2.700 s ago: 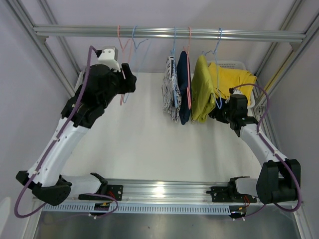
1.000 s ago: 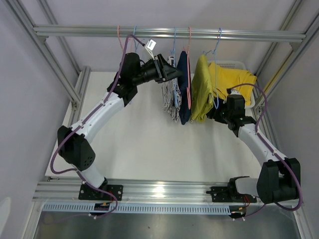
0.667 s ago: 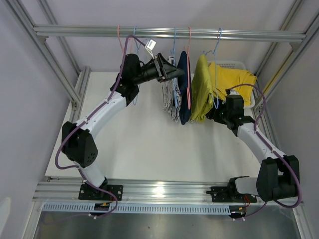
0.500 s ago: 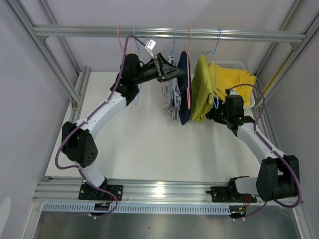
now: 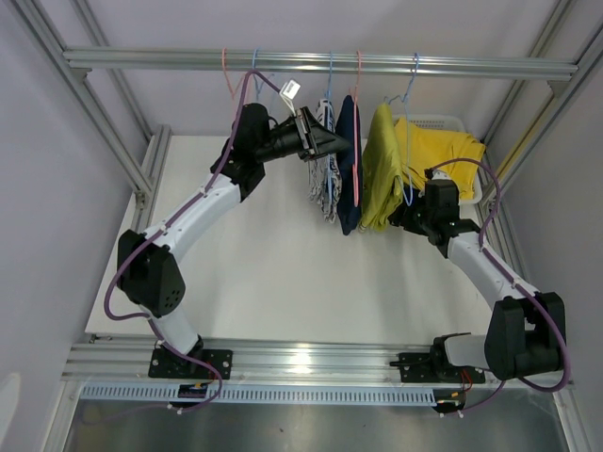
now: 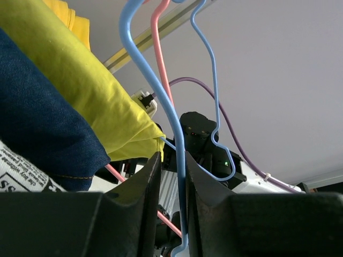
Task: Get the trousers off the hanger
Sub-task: Pick up the hanger from the clothesline.
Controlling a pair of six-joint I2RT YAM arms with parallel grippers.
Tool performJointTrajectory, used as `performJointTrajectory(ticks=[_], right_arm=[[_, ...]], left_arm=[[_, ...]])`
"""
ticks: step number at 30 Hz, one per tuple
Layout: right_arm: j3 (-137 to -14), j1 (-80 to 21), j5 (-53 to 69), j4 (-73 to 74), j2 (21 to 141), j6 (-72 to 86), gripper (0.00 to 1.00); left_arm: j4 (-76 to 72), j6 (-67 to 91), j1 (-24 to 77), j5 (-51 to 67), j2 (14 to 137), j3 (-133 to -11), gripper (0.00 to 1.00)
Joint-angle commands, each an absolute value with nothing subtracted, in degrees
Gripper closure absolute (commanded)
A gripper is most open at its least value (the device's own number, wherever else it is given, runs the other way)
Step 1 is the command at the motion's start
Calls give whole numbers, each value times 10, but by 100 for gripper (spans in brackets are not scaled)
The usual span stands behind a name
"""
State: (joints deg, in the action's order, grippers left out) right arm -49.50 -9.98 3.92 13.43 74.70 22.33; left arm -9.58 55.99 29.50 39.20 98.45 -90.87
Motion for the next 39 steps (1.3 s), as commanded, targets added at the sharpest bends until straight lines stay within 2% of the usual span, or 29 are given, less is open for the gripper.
performJointTrajectory(ticks=[1, 10, 14, 17, 39], right_arm=[[-495, -105, 34, 127, 754, 215, 38], [-497, -109, 24, 133, 758, 212, 38], [-498, -112, 19, 134, 758, 210, 38], [-500, -114, 17, 137, 759, 209, 38], [-509, -133, 0, 151, 757, 200, 38]], left_arm=[[-93, 547, 298, 395, 968, -918, 75], [-140, 594, 297, 426, 960, -925, 86], [-154, 609, 297, 440, 958, -935, 96], [-160, 619, 297, 445, 948, -933, 99], [-88, 585, 280, 426, 909, -1004, 99]])
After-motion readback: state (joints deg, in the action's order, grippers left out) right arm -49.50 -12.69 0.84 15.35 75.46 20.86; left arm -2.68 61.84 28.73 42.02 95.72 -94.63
